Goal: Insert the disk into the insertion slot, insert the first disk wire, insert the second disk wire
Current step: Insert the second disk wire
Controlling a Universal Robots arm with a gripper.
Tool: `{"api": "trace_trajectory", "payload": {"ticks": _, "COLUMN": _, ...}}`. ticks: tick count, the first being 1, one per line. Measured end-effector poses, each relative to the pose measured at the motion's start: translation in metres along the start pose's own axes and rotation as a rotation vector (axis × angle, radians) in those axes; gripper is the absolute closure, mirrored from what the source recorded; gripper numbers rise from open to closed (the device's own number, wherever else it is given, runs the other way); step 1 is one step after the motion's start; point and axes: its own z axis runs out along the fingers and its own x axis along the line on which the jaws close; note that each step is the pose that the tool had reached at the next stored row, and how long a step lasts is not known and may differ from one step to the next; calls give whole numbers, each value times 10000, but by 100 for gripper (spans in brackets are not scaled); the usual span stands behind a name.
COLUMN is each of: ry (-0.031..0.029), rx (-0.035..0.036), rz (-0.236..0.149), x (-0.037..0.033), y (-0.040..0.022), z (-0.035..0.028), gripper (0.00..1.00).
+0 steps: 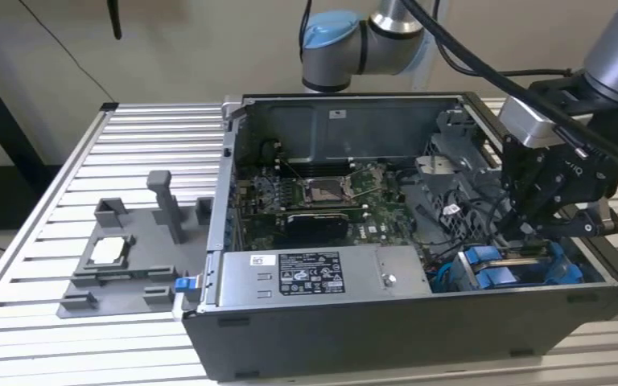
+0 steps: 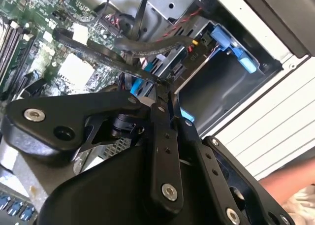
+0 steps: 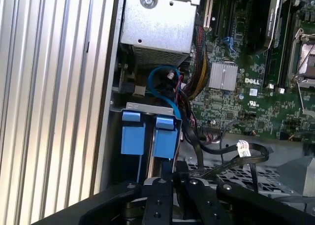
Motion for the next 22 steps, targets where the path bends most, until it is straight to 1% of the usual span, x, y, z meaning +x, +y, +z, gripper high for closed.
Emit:
{"api": "trace_trajectory", "payload": {"ticks": 4, "ry": -8, "rx": 2, "rz": 64, "x": 1, "y": -5, "z": 1, "gripper": 84}}
{"api": "trace_trajectory", "payload": {"ticks": 7, "ry": -30, "rx": 8, "rz": 127, "x": 8, "y": -26, "z": 2, "gripper": 84}}
{"api": "trace_trajectory", "payload": {"ticks": 9, "ry": -46, "rx": -5, "rz": 134, "x": 19, "y": -42, "z": 3, "gripper": 84}}
{"api": "trace_trajectory", "payload": {"ticks": 11, "ry": -61, "rx": -72, "rz": 139, "x": 38, "y": -55, "z": 1, "gripper": 84}}
{"api": "trace_trajectory", "payload": {"ticks": 13, "ry": -76, "rx": -166, "rz": 151, "x": 54, "y": -59, "z": 2, "gripper": 84}}
{"api": "trace_trajectory", "payload": {"ticks": 14, "ry": -81, "rx": -178, "rz": 174, "x": 58, "y": -58, "z": 4, "gripper": 84}}
{"api": "trace_trajectory", "payload": {"ticks": 18, "ry": -124, "rx": -164, "rz": 311, "x": 64, "y": -75, "z": 19, "gripper": 84}}
{"api": "trace_trajectory", "payload": {"ticks": 22, "ry": -171, "rx": -156, "rz": 359, "x": 77, "y": -116, "z": 26, "gripper": 84}}
